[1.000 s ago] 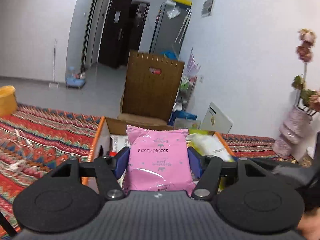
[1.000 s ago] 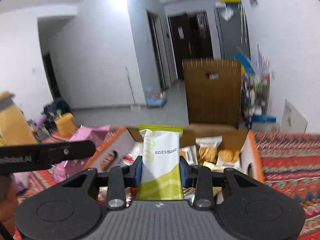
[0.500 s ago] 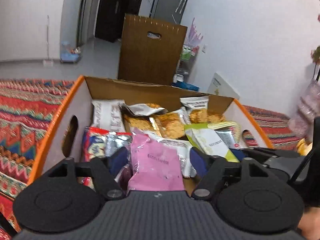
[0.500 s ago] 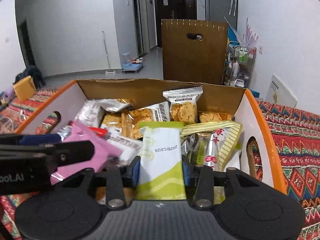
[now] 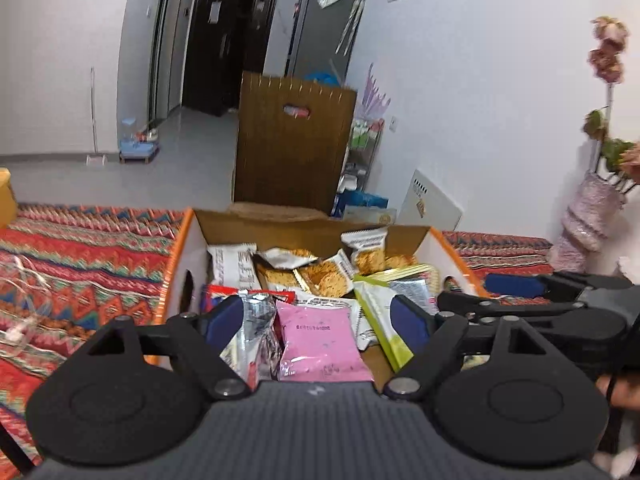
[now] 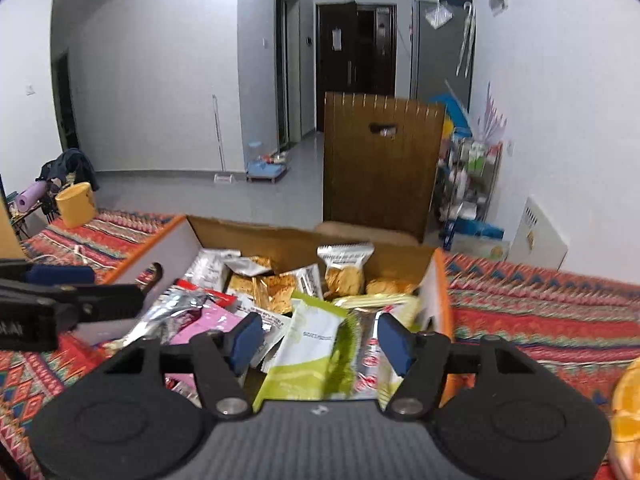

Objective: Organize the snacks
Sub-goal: 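Lower both packets into the box and open both tools, then withdraw both open tools from the box back over the table, then close the left tool on another pink packet while the right tool grasps a white packet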

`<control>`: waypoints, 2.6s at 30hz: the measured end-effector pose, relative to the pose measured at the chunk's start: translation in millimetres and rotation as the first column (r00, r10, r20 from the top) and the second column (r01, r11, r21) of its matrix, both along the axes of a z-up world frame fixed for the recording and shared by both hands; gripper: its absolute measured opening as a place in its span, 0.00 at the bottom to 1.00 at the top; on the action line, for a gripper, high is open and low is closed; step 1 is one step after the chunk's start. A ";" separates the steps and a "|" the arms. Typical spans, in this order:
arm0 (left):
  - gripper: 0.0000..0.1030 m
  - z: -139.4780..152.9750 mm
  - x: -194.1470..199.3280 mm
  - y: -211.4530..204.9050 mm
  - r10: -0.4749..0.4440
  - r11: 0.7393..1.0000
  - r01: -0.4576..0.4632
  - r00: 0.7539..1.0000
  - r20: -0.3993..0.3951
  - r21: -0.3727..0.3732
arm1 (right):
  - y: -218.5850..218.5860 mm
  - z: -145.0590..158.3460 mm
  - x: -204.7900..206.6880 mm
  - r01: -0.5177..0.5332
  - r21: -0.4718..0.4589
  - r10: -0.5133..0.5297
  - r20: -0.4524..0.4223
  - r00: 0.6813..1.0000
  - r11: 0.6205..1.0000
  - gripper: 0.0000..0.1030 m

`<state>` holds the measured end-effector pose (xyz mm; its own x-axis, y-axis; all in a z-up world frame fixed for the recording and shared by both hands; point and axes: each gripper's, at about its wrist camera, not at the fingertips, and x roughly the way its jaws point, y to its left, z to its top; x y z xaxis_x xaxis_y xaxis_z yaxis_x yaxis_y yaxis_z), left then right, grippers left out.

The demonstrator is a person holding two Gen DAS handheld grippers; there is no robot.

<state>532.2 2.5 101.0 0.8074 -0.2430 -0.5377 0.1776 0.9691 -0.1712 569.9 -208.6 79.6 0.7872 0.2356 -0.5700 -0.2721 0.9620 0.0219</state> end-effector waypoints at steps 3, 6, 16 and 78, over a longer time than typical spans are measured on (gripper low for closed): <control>0.84 24.1 -35.9 1.5 -0.008 1.000 0.007 0.999 0.045 0.021 | -9.7 22.3 -37.3 -0.017 -0.028 0.018 0.041 0.999 0.999 0.68; 0.88 47.9 -81.3 5.2 -0.003 0.999 -0.001 0.994 0.105 0.037 | -21.0 39.5 -78.3 -0.030 -0.042 0.034 0.081 0.996 0.999 0.77; 0.91 56.9 -258.3 18.4 0.042 0.999 -0.046 0.965 0.257 0.008 | -48.3 55.8 -252.0 -0.076 -0.099 0.096 0.207 0.974 0.992 0.88; 0.56 -115.7 -165.9 -85.8 -0.015 1.000 0.014 0.990 -0.137 -0.008 | -93.5 -48.8 -223.4 -0.074 -0.066 0.074 -0.002 0.997 0.995 0.89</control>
